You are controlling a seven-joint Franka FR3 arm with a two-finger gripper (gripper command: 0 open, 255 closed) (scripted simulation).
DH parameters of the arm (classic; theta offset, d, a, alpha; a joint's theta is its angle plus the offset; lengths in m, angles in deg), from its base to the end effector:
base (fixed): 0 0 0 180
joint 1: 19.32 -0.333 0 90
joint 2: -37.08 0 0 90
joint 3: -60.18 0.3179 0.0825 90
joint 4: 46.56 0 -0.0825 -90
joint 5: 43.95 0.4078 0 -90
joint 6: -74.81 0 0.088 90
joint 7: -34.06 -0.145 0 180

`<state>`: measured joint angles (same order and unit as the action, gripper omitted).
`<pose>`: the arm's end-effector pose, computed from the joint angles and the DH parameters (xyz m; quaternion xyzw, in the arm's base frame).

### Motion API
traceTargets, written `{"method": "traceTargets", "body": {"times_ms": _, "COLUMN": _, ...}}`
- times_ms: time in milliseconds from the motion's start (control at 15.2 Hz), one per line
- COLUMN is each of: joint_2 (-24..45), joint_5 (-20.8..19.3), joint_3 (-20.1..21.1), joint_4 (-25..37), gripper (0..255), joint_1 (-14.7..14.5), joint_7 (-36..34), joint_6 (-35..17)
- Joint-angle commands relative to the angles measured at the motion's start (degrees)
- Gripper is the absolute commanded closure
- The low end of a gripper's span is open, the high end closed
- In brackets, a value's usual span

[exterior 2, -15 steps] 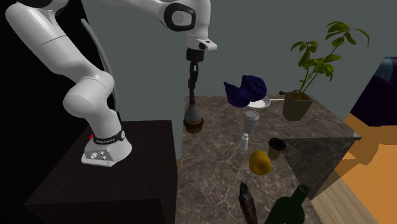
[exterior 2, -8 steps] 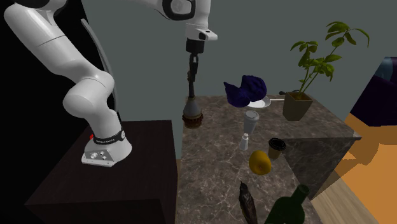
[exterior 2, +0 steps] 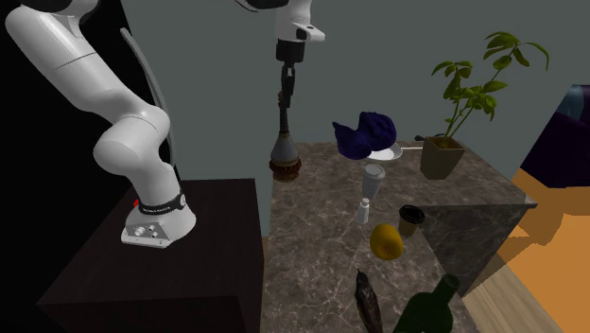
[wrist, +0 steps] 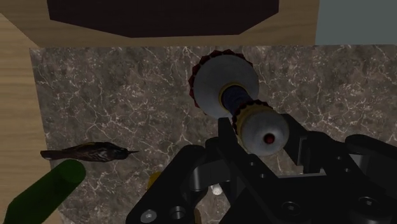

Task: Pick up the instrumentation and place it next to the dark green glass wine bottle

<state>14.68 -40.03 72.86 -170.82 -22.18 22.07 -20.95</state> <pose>0.4246 0.1345 0.4969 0.9982 0.0150 -0.0538 0.0210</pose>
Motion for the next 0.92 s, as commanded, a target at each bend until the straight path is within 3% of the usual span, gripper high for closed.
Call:
{"method": "traceTargets", "body": {"times_ms": 0, "joint_2": -0.1, "joint_5": 0.0, "joint_3": -0.1, "joint_4": 1.6, "gripper": 255, "joint_1": 0.0, "joint_7": 0.0, "joint_6": 1.6}}
{"method": "traceTargets", "body": {"times_ms": 858, "joint_2": 1.2, "joint_5": -0.5, "joint_3": -0.4, "joint_4": 12.8, "gripper": 255, "joint_1": 0.3, "joint_7": -0.2, "joint_6": 11.6}}
